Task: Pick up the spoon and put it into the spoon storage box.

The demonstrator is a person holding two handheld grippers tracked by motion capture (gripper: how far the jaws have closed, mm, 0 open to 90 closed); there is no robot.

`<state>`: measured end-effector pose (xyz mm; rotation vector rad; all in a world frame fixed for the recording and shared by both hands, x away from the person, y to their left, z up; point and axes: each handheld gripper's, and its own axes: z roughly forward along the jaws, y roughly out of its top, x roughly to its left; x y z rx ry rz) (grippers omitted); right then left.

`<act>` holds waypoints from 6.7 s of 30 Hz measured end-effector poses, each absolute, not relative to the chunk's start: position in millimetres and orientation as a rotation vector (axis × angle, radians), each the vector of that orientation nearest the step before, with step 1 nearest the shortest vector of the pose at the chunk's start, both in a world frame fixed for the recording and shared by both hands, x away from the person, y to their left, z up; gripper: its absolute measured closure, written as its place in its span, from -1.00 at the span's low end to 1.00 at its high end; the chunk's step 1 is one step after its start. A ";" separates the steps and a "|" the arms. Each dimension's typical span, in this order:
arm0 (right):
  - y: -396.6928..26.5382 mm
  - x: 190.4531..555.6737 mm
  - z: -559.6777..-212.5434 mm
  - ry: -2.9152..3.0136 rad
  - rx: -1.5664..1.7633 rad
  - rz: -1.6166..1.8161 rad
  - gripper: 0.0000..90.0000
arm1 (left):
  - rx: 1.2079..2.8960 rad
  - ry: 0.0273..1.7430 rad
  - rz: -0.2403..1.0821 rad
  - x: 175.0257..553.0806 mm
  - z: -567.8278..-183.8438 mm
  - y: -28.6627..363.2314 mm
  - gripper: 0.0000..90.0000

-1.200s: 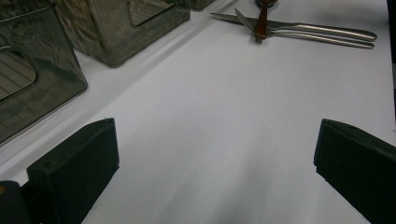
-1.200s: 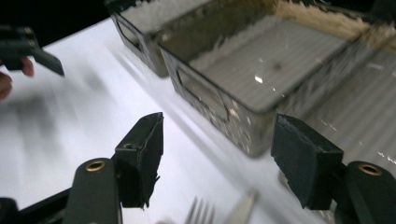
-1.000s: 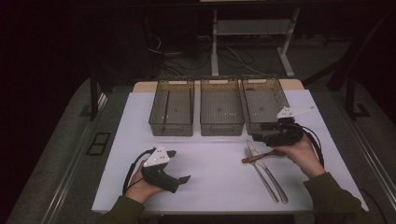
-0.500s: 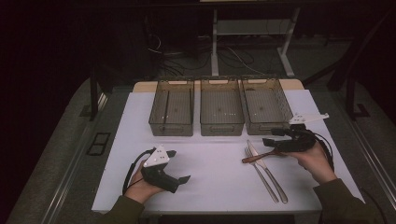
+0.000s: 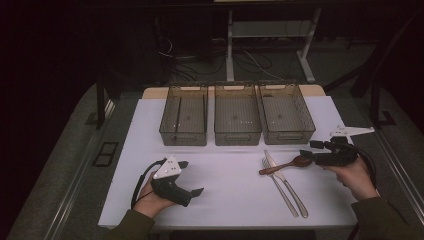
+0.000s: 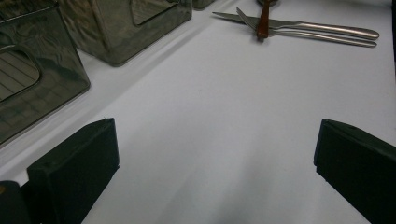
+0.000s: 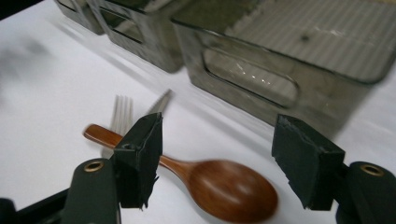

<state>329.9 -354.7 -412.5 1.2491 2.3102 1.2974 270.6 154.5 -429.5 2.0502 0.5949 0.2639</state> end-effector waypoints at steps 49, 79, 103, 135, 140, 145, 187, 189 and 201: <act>-351.5 338.8 -449.3 2.537 1.145 1.045 0.10 | 2.064 0.595 0.263 270.2 -430.9 154.4 -1.00; -371.0 335.2 -448.1 2.679 1.092 1.104 0.78 | 2.065 0.590 0.265 269.8 -430.4 154.4 -1.00; -366.0 331.7 -421.2 2.528 1.115 1.277 0.79 | 2.057 0.598 0.250 270.7 -431.0 154.7 -1.00; -292.8 378.1 -373.6 2.353 1.189 1.207 0.79 | 2.048 0.612 0.239 271.7 -432.2 155.8 -1.00; -274.6 392.8 -371.4 2.350 1.208 1.188 0.79 | 2.045 0.611 0.240 271.4 -431.7 156.7 -1.00; -255.7 406.2 -369.1 2.365 1.198 1.184 0.79 | 2.049 0.608 0.240 271.1 -431.4 157.1 -1.00; -197.0 441.6 -373.4 2.412 1.168 1.204 0.01 | 2.041 0.607 0.235 270.2 -432.0 157.6 -1.00; -200.9 438.6 -371.3 2.405 1.157 1.222 -0.01 | 2.043 0.607 0.236 270.1 -431.9 157.8 -1.00; -225.6 414.9 -363.2 2.397 1.092 1.297 -0.12 | 2.044 0.610 0.236 269.7 -432.0 157.4 -1.00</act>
